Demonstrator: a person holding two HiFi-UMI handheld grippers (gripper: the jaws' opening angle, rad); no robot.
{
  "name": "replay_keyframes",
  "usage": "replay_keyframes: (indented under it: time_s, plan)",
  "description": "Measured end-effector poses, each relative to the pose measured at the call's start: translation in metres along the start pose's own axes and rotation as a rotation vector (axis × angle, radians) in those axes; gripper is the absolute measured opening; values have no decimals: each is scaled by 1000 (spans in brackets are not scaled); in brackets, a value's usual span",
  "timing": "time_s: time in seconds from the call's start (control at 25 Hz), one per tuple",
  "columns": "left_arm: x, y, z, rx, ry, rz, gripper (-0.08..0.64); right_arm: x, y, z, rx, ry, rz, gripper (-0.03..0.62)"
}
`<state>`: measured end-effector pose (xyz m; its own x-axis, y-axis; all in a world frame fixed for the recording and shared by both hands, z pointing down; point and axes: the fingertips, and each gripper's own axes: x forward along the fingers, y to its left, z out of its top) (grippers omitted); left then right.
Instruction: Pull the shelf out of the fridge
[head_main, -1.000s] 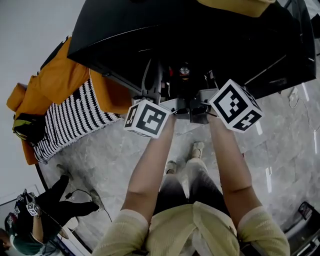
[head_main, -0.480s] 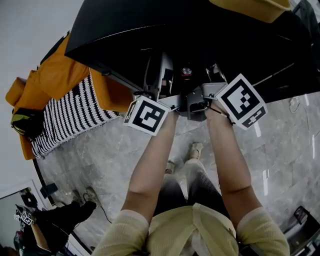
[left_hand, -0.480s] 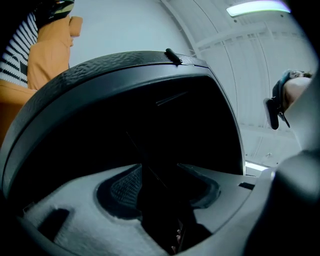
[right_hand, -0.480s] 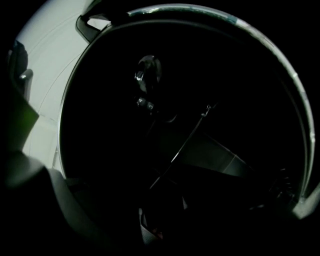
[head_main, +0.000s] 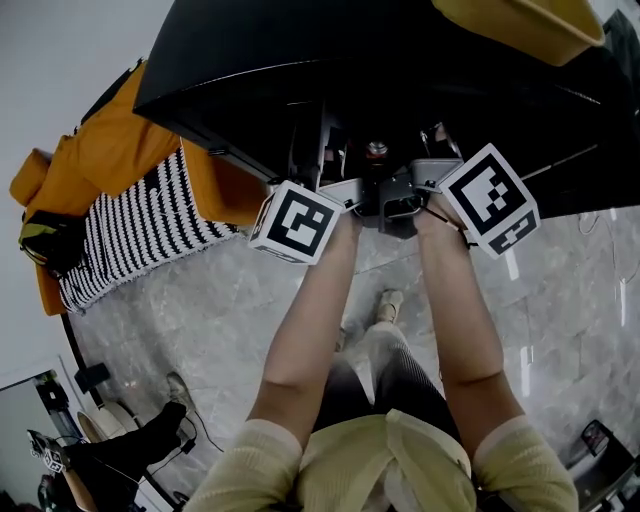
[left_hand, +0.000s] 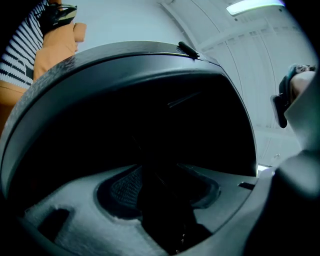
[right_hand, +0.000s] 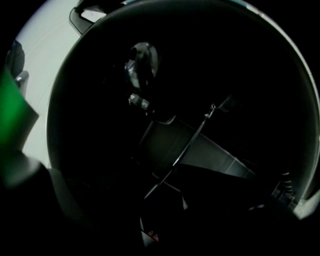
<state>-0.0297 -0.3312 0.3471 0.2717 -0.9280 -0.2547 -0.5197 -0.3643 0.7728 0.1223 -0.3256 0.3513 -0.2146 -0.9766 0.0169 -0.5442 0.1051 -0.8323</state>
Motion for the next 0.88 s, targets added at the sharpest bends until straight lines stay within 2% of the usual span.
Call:
replay_keyframes:
  time_s: [0.44,0.72,0.88]
  plan:
    - [13,11,2,26,-22,39,195,15,-3,7,-39,-32,-28,143]
    - [17,4,2,151,-11,47,193,12,-6,9,-87,-56,-58,140]
    - [17,3,0,185,2,67,187,11,-6,11,-86,-69,-62,138]
